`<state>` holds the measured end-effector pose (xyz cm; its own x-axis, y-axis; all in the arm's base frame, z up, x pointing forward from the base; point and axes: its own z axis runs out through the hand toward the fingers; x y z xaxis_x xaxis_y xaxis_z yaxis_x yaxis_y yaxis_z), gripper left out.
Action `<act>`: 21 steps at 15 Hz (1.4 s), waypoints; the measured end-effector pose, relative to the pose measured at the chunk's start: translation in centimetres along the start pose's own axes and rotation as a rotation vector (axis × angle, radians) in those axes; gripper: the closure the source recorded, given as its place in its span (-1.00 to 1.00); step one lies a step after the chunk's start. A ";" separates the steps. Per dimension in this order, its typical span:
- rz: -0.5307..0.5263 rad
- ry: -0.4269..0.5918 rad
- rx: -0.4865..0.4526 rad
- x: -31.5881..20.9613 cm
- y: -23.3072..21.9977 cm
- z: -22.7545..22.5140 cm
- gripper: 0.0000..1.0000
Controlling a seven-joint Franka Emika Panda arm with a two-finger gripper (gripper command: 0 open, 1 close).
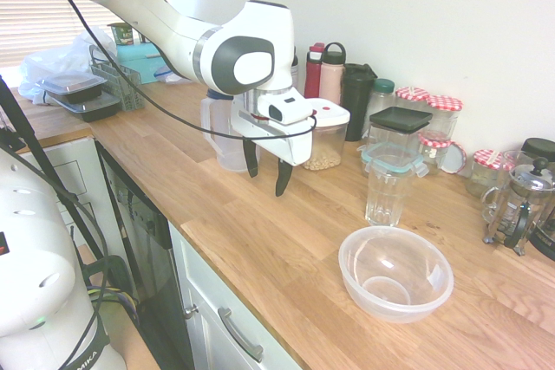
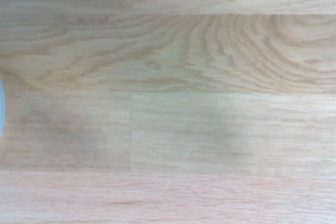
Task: Pour me some water
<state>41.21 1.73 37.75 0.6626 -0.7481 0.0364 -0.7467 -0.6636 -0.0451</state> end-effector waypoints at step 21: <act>-0.142 0.175 0.201 -19.7 -7.2 -9.5 1.00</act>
<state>32.97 21.19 46.81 0.7268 -0.6481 0.2275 -0.6090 -0.7612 -0.2228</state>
